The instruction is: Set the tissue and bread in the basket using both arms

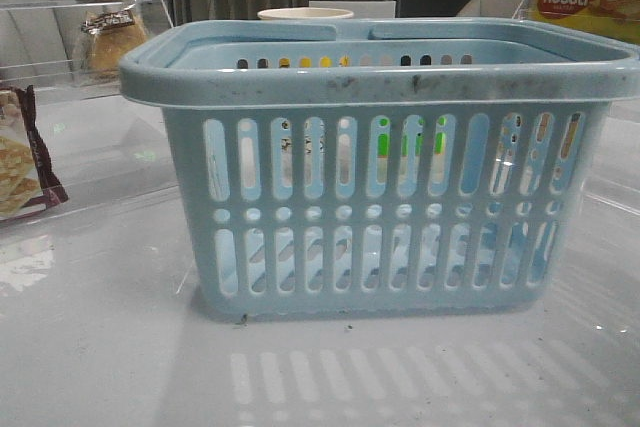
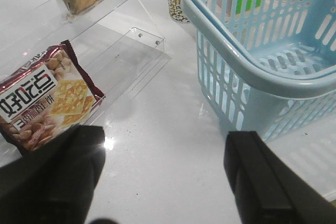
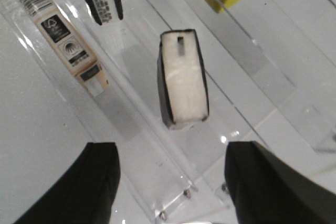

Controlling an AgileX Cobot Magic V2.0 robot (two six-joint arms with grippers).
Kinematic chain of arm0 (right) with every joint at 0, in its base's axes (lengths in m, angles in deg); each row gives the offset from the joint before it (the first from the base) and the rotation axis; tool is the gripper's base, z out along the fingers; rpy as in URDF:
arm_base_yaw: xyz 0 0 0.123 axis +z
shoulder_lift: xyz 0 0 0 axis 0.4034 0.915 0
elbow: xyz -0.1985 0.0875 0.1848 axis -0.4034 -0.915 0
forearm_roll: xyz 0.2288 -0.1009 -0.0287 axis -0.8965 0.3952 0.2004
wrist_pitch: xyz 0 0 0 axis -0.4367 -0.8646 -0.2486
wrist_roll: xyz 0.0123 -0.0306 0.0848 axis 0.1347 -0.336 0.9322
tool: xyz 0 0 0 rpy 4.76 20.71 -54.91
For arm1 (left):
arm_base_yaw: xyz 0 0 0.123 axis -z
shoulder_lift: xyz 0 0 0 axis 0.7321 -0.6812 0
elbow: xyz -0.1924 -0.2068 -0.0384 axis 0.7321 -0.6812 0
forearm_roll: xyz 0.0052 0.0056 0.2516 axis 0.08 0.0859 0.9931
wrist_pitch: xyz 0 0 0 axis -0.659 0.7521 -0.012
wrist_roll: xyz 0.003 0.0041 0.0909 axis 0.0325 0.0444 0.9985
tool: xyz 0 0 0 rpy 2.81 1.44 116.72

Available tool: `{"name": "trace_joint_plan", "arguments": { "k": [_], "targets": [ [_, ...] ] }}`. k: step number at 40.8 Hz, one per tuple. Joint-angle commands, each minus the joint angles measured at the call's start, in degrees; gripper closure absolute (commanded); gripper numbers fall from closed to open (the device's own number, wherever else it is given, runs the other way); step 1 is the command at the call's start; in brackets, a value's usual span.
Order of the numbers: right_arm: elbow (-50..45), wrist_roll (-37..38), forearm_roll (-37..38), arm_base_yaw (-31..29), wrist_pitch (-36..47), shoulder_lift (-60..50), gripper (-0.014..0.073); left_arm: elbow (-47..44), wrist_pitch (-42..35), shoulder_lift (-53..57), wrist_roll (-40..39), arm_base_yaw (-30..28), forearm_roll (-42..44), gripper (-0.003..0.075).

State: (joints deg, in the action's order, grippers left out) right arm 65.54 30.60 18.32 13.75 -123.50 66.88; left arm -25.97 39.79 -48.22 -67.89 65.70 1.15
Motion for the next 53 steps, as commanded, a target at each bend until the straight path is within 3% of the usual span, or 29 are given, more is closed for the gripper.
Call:
{"name": "trace_joint_plan", "arguments": {
  "k": [1,8,17,22,39,53],
  "targets": [
    [3.2,-0.3,1.9,-0.5,5.7,0.3,0.0054,1.7,-4.7,-0.4,0.1,0.4,-0.7,0.0195],
    [3.6,-0.3,3.6,-0.5,9.9,4.1,0.006,1.7,-4.7,-0.4,0.1,0.4,-0.7,0.0195],
    [3.6,-0.3,3.8,-0.5,12.2,4.2,0.0346,1.7,-4.7,-0.4,0.1,0.4,-0.7,0.0195],
    [3.6,-0.3,3.8,-0.5,12.4,2.9,0.0412,1.7,-4.7,-0.4,0.1,0.4,-0.7,0.0195],
    [3.6,-0.3,-0.7,4.3,6.1,-13.5,0.0412,1.7,-4.7,-0.4,0.1,0.4,-0.7,0.0195],
    [3.1,-0.3,-4.8,20.1,-3.0,-20.8,0.0412,1.7,-4.7,-0.4,0.1,0.4,-0.7,0.0195]
  ]
}}
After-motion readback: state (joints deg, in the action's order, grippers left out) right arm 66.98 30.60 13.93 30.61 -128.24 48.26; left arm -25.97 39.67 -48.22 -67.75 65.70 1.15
